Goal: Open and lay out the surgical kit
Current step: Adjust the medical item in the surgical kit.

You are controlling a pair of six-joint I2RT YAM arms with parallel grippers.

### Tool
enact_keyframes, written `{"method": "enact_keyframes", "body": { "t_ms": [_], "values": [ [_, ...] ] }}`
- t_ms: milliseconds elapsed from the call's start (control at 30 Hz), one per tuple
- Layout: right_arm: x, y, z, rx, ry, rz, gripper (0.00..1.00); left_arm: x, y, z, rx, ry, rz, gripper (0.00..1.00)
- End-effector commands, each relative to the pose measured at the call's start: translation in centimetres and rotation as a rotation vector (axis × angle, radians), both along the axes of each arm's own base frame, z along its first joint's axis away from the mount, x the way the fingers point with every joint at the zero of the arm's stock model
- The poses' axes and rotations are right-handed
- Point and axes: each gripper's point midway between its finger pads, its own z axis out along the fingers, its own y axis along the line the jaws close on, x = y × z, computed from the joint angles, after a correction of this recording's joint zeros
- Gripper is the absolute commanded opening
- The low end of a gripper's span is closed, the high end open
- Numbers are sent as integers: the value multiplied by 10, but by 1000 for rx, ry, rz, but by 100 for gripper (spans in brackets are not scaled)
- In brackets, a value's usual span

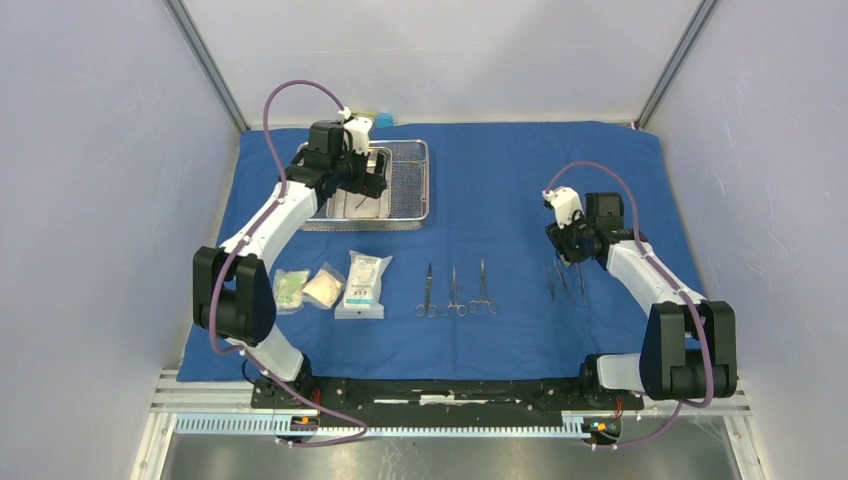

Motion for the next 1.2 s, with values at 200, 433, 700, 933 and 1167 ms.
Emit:
{"method": "enact_keyframes", "body": {
  "t_ms": [200, 433, 700, 933, 1167],
  "values": [
    [11, 5, -14, -42, -28, 40, 48, 7, -5, 13, -42, -15, 4, 100],
    [7, 7, -22, -46, -14, 47, 47, 4, -8, 12, -52, -3, -7, 100],
    [1, 4, -32, -68, 6, 41, 45, 3, -10, 13, -63, 2, -13, 100],
    [-3, 5, -36, -60, 16, 43, 41, 3, -11, 13, -67, 3, -15, 100],
    [-4, 6, -40, -56, 33, 43, 37, 3, -11, 14, -67, 1, -17, 100]
  ]
}}
